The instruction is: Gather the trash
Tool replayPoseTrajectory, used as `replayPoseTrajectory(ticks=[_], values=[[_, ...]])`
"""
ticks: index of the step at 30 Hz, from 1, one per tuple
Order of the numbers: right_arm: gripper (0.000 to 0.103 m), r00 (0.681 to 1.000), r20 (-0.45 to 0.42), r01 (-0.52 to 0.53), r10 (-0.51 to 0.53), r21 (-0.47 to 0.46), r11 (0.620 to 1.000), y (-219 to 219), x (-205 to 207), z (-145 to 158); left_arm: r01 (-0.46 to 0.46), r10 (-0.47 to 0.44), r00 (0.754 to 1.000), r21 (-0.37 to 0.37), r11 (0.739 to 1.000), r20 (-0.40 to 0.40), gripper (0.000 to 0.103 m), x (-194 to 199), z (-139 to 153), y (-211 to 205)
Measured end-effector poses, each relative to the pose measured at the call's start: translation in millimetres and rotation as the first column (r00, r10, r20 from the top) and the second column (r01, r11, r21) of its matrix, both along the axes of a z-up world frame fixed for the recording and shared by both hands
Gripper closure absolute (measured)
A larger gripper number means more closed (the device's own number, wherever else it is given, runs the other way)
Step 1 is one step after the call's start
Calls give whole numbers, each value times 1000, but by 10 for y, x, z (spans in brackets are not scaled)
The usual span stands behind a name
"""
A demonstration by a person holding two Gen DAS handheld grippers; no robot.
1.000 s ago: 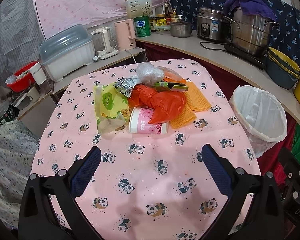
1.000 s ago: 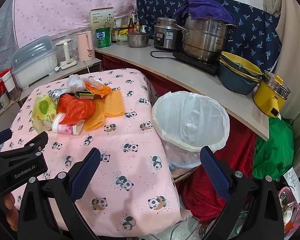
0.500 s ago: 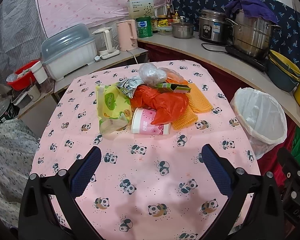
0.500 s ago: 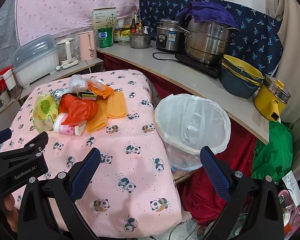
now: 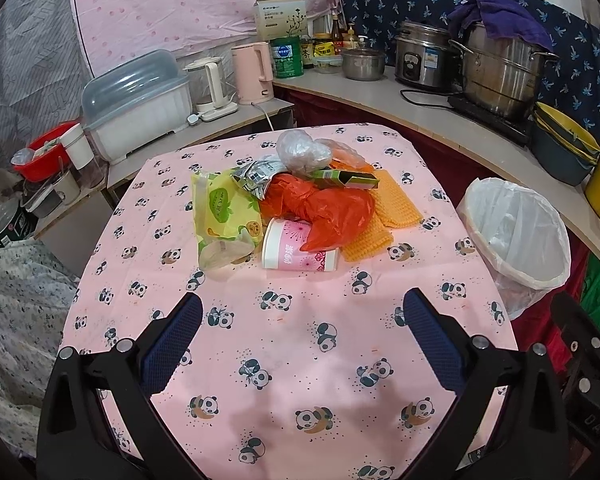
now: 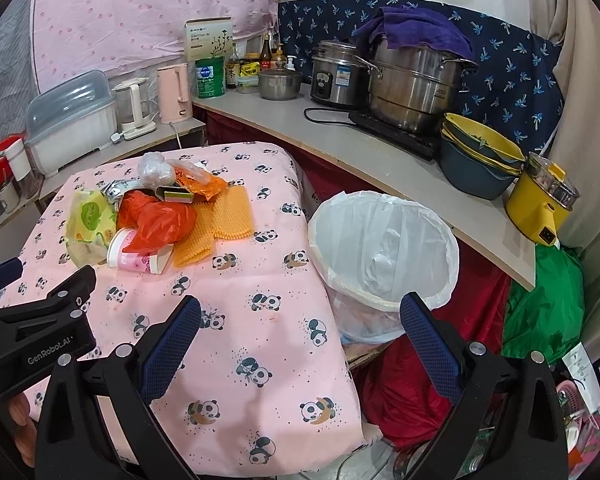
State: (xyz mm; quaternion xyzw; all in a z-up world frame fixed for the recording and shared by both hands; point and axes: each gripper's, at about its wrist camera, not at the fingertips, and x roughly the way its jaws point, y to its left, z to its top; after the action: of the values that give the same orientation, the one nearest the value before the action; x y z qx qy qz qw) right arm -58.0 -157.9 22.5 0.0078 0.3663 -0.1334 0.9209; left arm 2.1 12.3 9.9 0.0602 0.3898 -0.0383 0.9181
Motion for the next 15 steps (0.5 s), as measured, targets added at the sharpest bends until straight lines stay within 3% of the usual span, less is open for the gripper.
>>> replayPoseTrajectory(ticks=[15], values=[[7,1000,4,13,-13,-10,1000,-39,-4,34,18,-18,1000,-15,1000,2,7,-38,-20,-57]])
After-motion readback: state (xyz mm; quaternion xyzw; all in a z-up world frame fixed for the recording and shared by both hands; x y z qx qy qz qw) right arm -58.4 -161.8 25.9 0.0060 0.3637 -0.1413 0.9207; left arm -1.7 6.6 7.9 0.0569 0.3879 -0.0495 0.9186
